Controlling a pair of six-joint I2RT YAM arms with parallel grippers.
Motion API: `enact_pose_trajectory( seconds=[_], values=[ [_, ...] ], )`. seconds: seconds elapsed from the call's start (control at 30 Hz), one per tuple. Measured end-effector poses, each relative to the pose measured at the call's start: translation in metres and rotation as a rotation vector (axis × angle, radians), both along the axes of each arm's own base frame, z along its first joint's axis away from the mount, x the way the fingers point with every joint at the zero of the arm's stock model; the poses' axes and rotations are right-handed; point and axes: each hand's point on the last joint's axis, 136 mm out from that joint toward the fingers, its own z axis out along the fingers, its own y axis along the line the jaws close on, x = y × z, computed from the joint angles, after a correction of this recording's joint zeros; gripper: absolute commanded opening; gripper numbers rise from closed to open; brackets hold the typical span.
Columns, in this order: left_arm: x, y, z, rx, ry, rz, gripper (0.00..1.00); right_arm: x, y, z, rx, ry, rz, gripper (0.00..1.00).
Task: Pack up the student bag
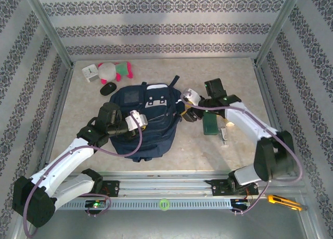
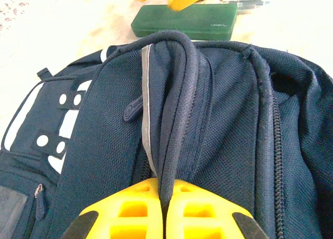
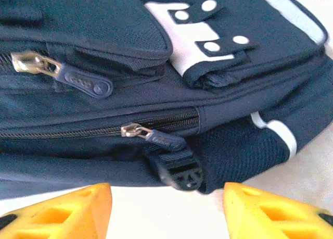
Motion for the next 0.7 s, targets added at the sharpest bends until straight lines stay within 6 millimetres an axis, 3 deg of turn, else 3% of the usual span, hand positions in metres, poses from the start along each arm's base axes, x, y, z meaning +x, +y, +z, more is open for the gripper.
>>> enact_pose_trajectory(
  seconds=[0.2,0.4,0.7],
  values=[
    [-0.001,0.001,-0.001,0.035,-0.032,-0.032,0.0,0.017,0.009,-0.026,-0.11,-0.028,0.21,0.59],
    [0.0,0.001,0.002,0.043,-0.054,-0.039,0.0,0.005,0.024,-0.042,-0.161,-0.015,0.381,0.58],
    [0.001,0.001,0.003,0.044,-0.056,-0.037,0.0,-0.013,0.038,-0.046,-0.097,0.121,0.459,0.38]
  ],
)
